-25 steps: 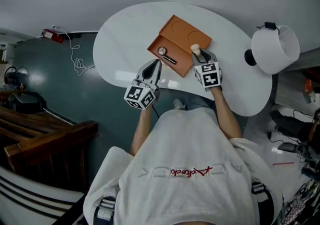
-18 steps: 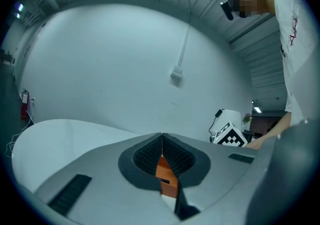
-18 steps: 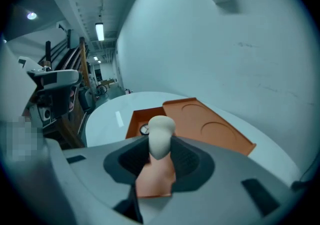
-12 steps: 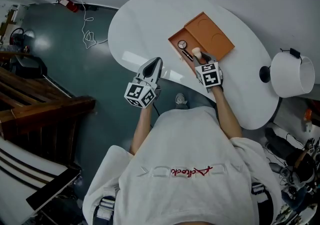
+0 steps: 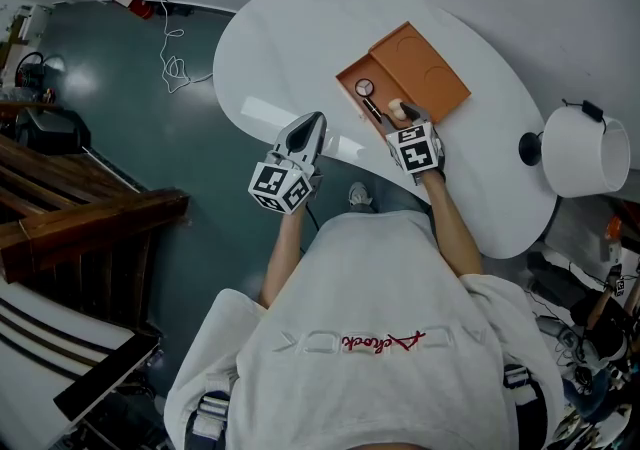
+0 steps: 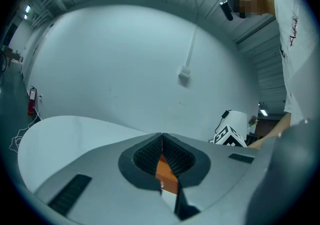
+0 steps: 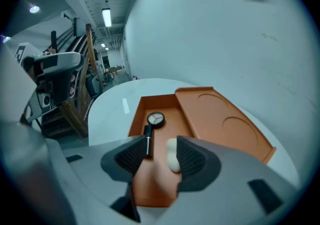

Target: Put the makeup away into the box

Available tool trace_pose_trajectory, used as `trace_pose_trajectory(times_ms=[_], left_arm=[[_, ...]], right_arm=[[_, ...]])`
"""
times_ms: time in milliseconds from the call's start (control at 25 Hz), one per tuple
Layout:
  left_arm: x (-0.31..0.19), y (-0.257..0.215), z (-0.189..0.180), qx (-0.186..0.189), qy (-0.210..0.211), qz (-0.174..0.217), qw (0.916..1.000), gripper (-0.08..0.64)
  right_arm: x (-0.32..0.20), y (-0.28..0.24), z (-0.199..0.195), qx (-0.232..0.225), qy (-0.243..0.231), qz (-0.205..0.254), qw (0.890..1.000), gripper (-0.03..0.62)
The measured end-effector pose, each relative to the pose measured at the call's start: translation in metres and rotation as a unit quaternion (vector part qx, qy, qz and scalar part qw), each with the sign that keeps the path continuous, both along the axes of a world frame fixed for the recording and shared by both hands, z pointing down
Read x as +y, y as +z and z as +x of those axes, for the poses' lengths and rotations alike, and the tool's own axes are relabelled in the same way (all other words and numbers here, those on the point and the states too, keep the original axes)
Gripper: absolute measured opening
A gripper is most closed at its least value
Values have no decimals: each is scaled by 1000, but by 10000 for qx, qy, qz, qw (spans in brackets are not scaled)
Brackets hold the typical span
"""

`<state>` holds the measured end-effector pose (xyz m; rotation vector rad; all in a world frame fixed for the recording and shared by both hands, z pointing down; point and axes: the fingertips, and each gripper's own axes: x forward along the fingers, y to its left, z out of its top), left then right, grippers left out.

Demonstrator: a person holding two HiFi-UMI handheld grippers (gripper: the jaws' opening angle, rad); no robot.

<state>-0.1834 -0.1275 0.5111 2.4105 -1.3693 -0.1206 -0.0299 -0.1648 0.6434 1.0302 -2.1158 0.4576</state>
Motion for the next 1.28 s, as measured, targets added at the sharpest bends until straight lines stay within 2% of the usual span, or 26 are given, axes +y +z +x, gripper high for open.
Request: trace_pose_trajectory(times_ms=[520,600,720,1000,1280], left_arm=[[-2,-3,19,-26,177,69,9998,11],[-3,-5,22,-35,210,99,9997,9],[-1,-6,25,-54,242,130,9996,9],[5,-13,32,-111,326,189,9992,11],[11,-29,48,-176,505,402,9978,11]], right_arm=[[-4,-14,14,-208,221,299,9991,185],[-5,-17,16,-238,269,374,9987,148],[-2,-23,22,-175,369,511,9979,37],[3,-42,28,-414,466,826,9946,20],[13,-96,29,-897,479,1500,9834,20]])
